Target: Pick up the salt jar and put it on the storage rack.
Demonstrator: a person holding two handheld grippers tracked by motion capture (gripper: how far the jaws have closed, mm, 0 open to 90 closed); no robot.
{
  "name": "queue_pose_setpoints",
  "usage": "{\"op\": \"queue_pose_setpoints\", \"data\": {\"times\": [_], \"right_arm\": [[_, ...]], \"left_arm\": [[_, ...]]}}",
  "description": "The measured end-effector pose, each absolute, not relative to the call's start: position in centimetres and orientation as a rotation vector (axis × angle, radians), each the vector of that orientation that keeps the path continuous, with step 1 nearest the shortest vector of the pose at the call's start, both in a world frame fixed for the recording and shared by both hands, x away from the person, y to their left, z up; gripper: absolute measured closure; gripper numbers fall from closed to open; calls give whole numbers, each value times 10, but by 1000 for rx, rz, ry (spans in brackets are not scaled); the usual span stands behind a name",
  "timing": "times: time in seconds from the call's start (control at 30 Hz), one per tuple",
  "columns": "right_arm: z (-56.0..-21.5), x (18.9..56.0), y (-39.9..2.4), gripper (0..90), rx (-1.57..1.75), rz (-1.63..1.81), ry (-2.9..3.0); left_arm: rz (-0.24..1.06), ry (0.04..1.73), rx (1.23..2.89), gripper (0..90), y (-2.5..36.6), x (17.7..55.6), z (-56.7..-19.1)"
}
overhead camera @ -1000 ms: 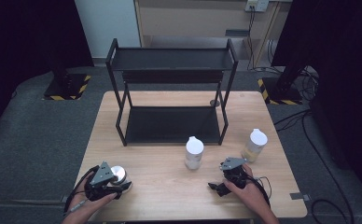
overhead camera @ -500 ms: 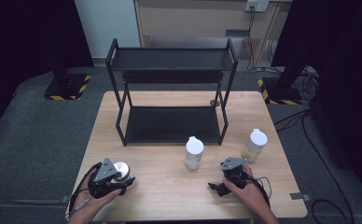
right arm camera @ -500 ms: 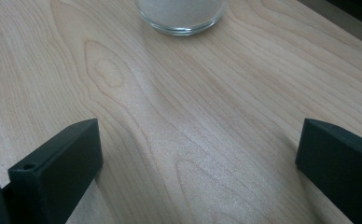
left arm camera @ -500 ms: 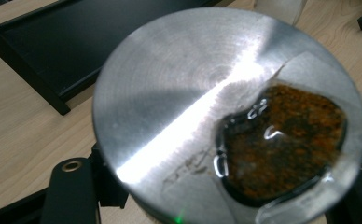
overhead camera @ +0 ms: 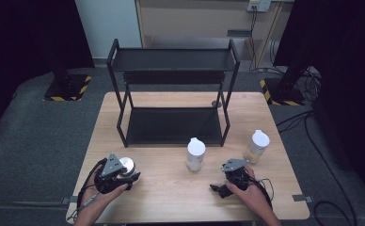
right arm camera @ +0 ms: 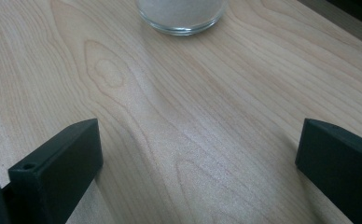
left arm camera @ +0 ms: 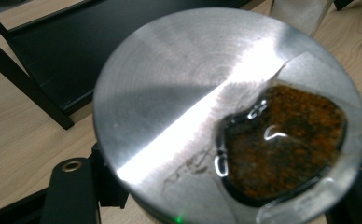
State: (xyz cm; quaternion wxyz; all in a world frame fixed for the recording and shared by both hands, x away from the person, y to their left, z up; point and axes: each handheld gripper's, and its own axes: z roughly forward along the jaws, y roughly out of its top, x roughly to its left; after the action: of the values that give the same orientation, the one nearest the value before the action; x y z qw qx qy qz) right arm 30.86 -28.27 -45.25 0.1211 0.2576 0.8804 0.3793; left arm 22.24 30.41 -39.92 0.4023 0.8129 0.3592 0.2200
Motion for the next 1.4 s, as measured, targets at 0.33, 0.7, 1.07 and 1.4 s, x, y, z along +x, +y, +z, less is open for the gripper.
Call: {"op": "queue_pose_setpoints", "data": {"times": [0.33,0.7,1.07,1.4], "right_arm": [[-453,309,-283,10,753,1107,2571],[-453,308,-283,10,755,1107,2570],[-453,308,-283,10,755,1107,2569],[-453,308,-282,10,757,1106,2568]], "left_arm": [[566,941,2044,301,294,232,-400],[572,978,2024,301,287,242,-400],[580,1002,2005,301,279,251,-400],[596,1030,1987,301,268,264,-399]]}}
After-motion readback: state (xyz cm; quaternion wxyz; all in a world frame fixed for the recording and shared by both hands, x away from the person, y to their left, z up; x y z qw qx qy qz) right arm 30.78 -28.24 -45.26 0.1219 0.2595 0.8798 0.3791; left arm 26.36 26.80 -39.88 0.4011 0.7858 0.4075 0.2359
